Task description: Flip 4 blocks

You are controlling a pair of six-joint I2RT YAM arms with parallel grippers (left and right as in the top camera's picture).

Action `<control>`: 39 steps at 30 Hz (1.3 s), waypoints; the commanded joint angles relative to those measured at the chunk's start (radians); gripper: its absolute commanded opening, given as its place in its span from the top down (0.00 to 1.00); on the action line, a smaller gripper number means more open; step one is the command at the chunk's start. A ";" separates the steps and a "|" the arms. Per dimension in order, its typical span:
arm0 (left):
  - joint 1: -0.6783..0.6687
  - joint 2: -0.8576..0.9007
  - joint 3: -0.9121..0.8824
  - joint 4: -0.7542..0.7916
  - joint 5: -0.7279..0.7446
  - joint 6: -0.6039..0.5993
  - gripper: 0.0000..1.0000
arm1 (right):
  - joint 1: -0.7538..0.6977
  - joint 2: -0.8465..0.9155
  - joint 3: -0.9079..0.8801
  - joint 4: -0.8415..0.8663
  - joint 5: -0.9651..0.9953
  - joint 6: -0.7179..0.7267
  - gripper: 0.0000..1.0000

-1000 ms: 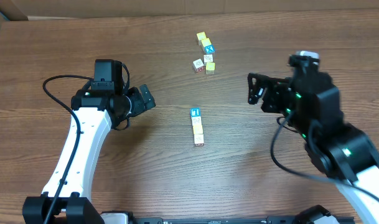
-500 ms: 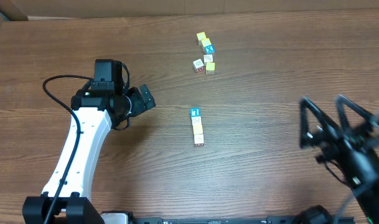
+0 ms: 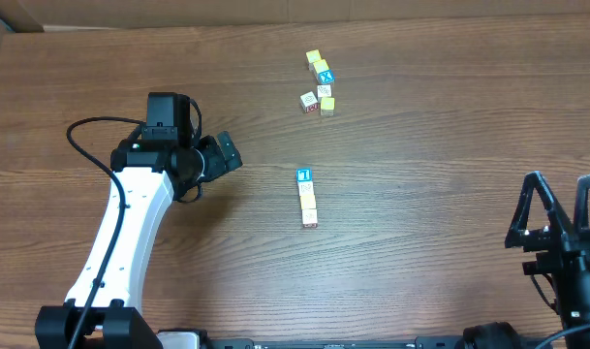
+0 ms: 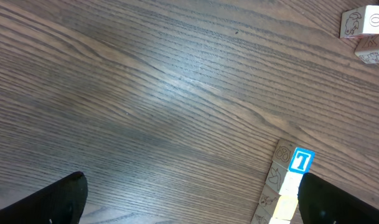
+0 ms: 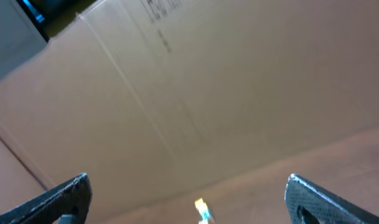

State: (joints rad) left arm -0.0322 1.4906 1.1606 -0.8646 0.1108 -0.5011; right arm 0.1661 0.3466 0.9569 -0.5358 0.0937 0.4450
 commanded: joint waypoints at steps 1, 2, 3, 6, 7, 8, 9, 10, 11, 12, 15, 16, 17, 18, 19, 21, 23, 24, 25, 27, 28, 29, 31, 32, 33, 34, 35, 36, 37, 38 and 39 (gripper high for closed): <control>-0.001 0.008 0.007 0.001 -0.011 0.011 0.00 | -0.005 -0.061 -0.085 0.098 -0.017 -0.005 0.00; -0.001 0.008 0.007 0.001 -0.011 0.011 0.00 | -0.005 -0.072 -0.110 0.141 -0.018 -0.005 0.00; -0.001 0.008 0.007 0.001 -0.011 0.011 0.00 | -0.005 -0.082 -0.137 0.192 -0.019 -0.005 0.00; -0.001 0.008 0.007 0.001 -0.011 0.011 0.00 | -0.005 -0.110 -0.208 0.325 -0.029 -0.014 0.00; -0.001 0.008 0.007 0.001 -0.011 0.011 0.00 | -0.004 -0.122 -0.232 0.366 -0.037 -0.032 0.00; -0.001 0.008 0.007 0.001 -0.011 0.011 0.00 | -0.003 -0.135 -0.258 0.412 -0.052 -0.053 0.00; -0.001 0.008 0.007 0.001 -0.011 0.011 0.00 | -0.003 -0.153 -0.292 0.471 -0.070 -0.084 0.00; -0.001 0.008 0.007 0.001 -0.011 0.011 0.00 | -0.003 -0.169 -0.324 0.523 -0.080 -0.109 0.00; -0.001 0.008 0.007 0.001 -0.011 0.011 0.00 | -0.004 -0.186 -0.358 0.579 -0.089 -0.136 0.00; -0.001 0.008 0.007 0.001 -0.011 0.011 0.00 | -0.004 -0.204 -0.393 0.637 -0.097 -0.164 0.00; -0.001 0.008 0.007 0.001 -0.011 0.011 0.00 | -0.004 -0.260 -0.507 0.832 -0.125 -0.254 0.00; -0.001 0.008 0.007 0.001 -0.011 0.011 0.00 | -0.004 -0.278 -0.547 0.904 -0.140 -0.281 0.00; -0.001 0.008 0.007 0.001 -0.011 0.011 0.00 | -0.004 -0.292 -0.581 0.967 -0.148 -0.299 0.00; -0.001 0.008 0.007 0.001 -0.011 0.011 0.00 | -0.004 -0.303 -0.613 1.026 -0.151 -0.305 0.00; -0.001 0.008 0.007 0.001 -0.011 0.011 0.01 | -0.004 -0.311 -0.649 1.093 -0.151 -0.306 0.00; -0.001 0.008 0.007 0.001 -0.011 0.011 0.00 | -0.004 -0.319 -0.705 1.193 -0.151 -0.306 0.00; -0.001 0.008 0.007 0.001 -0.011 0.011 0.00 | -0.004 -0.325 -0.758 1.279 -0.151 -0.306 0.00; -0.001 0.008 0.007 0.002 -0.011 0.011 0.00 | -0.004 -0.325 -0.780 1.314 -0.151 -0.306 0.00; -0.001 0.008 0.007 0.002 -0.011 0.011 0.00 | -0.004 -0.325 -0.802 1.346 -0.151 -0.305 0.00; -0.001 0.008 0.007 0.001 -0.011 0.011 0.00 | -0.004 -0.325 -0.841 1.389 -0.151 -0.305 0.00; -0.001 0.008 0.007 0.001 -0.011 0.011 0.00 | -0.004 -0.325 -0.856 1.397 -0.151 -0.305 0.00; -0.001 0.008 0.007 0.001 -0.011 0.011 0.00 | -0.004 -0.325 -0.871 1.399 -0.151 -0.305 0.00; -0.001 0.008 0.007 0.002 -0.011 0.011 0.00 | -0.004 -0.325 -0.894 1.396 -0.151 -0.305 0.00; -0.001 0.008 0.007 0.001 -0.011 0.011 0.00 | -0.004 -0.327 -0.901 1.394 -0.148 -0.305 0.00; -0.001 0.008 0.007 0.001 -0.011 0.011 0.00 | -0.005 -0.330 -0.908 1.392 -0.148 -0.305 0.00; -0.001 0.008 0.007 0.001 -0.011 0.011 0.00 | -0.005 -0.337 -0.916 1.386 -0.143 -0.305 0.00; -0.001 0.008 0.007 0.001 -0.011 0.011 0.00 | -0.005 -0.344 -0.923 1.380 -0.135 -0.306 0.00; -0.001 0.008 0.007 0.001 -0.011 0.011 0.00 | -0.006 -0.344 -0.929 1.381 -0.126 -0.305 0.00; -0.001 0.008 0.007 0.001 -0.011 0.011 0.00 | -0.008 -0.344 -0.936 1.376 -0.114 -0.305 0.00; -0.001 0.008 0.007 0.001 -0.011 0.011 0.00 | -0.011 -0.344 -0.943 1.375 -0.113 -0.305 0.00; -0.001 0.008 0.007 0.002 -0.011 0.011 0.00 | -0.017 -0.344 -0.950 1.373 -0.111 -0.305 0.00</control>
State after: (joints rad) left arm -0.0322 1.4906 1.1606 -0.8646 0.1108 -0.5011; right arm 0.1635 0.0162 0.0319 0.8410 -0.0319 0.1555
